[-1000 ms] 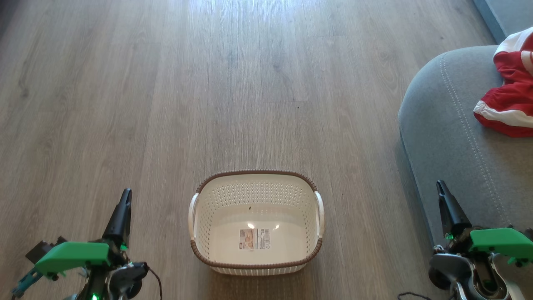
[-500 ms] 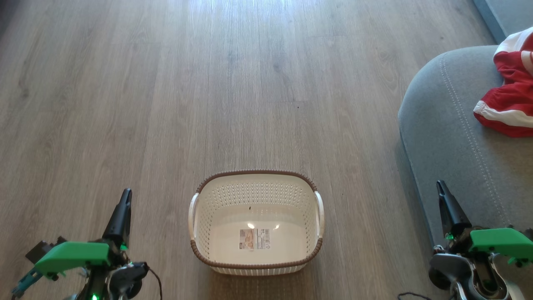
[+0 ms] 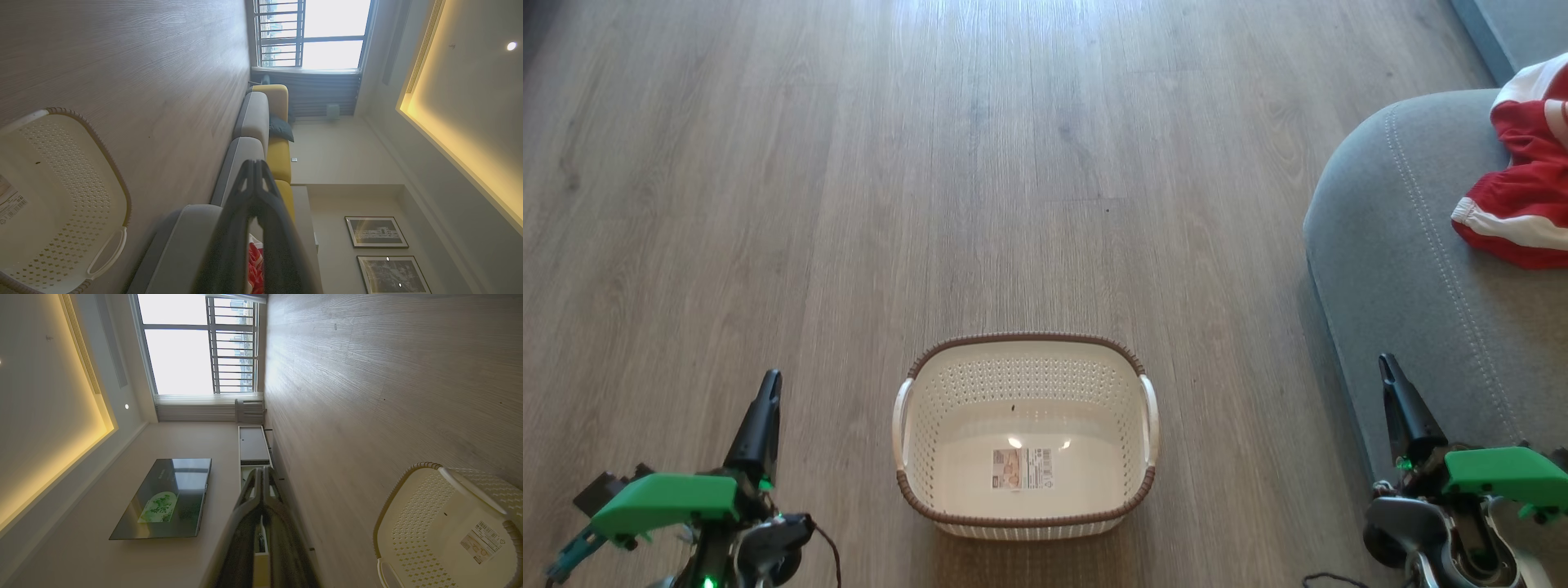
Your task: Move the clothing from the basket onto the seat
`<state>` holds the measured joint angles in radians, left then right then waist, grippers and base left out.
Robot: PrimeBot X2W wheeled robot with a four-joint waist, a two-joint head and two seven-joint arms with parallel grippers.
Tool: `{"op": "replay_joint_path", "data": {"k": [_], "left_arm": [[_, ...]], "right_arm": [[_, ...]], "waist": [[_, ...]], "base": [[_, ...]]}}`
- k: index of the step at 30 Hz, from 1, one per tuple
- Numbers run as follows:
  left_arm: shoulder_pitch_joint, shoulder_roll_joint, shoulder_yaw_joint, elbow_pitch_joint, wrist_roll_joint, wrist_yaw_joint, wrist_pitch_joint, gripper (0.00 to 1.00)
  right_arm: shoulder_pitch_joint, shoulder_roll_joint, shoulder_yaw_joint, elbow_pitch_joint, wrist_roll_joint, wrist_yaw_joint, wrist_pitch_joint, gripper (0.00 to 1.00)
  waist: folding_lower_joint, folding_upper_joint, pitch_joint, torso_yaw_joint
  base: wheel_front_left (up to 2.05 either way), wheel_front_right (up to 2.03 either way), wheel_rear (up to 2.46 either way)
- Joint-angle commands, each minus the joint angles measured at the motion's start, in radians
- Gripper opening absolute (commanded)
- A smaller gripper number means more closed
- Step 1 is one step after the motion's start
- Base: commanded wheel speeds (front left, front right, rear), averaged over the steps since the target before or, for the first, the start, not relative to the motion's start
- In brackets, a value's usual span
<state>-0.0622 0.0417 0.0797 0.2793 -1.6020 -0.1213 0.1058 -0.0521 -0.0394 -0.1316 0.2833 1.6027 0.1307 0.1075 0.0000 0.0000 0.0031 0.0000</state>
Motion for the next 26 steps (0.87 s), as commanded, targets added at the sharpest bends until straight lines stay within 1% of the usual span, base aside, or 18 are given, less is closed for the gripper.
{"op": "replay_joint_path", "data": {"k": [1,26], "left_arm": [[-0.046,0.009,0.034,-0.034,-0.007,-0.009,0.007,0.0],[-0.046,0.009,0.034,-0.034,-0.007,-0.009,0.007,0.0]], "right_arm": [[-0.056,-0.011,0.018,-0.039,0.006,0.0,0.006,0.0],[-0.056,-0.011,0.018,-0.039,0.006,0.0,0.006,0.0]], "waist": [[0.0,0.0,0.0,0.0],[0.0,0.0,0.0,0.0]], "base": [[0.0,0.0,0.0],[0.0,0.0,0.0]]}}
